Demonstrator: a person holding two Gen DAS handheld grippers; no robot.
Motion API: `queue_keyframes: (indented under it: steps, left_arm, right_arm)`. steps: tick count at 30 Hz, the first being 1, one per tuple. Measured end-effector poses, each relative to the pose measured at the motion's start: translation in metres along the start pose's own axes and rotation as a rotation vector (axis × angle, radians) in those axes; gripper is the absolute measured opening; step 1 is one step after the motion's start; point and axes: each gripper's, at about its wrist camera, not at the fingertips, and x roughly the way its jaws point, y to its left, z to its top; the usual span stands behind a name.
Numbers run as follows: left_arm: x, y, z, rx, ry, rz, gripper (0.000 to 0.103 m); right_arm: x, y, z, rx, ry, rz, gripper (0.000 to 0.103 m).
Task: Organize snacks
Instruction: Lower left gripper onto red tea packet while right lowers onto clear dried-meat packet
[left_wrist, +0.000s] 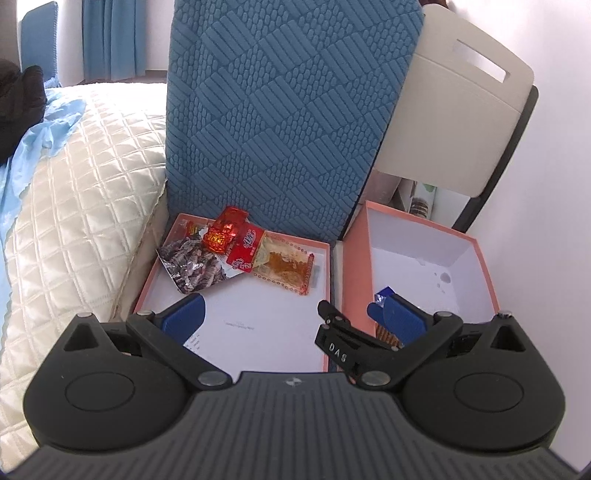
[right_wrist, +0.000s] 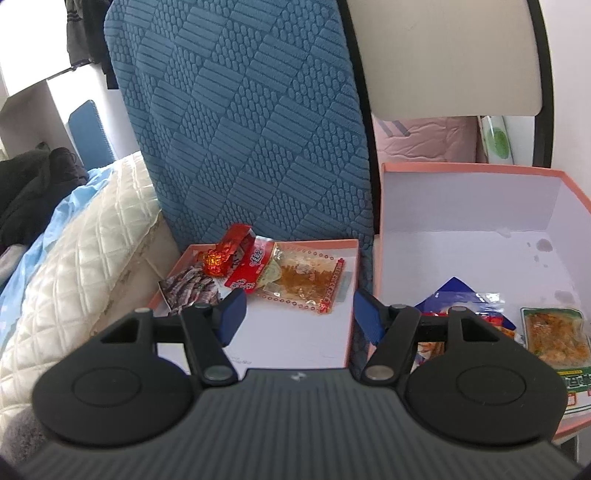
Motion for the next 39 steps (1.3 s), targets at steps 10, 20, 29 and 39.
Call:
queue_keyframes:
  steps: [10, 20, 29, 39]
  left_arm:
    - [0.051, 0.044, 0.013, -0.02, -0.077, 0.092, 0.103]
    - [0.135, 0.083, 0.035, -0.023, -0.044, 0.145, 0.103]
    - [0.207, 0.098, 0.047, -0.046, -0.036, 0.182, 0.103]
    - [0.261, 0.106, 0.063, 0.003, -0.019, 0.196, 0.103]
  right_arm:
    - [0.026, 0.018, -0.001, -0.051, 0.017, 0.023, 0.066]
    - [0.068, 0.031, 0.005, -0.123, 0.062, 0.041, 0.066]
    - [0.106, 0.039, 0.016, -0.109, 0.106, 0.029, 0.066]
    - [0.138, 0.05, 0.024, -0.126, 0.094, -0.001, 0.066]
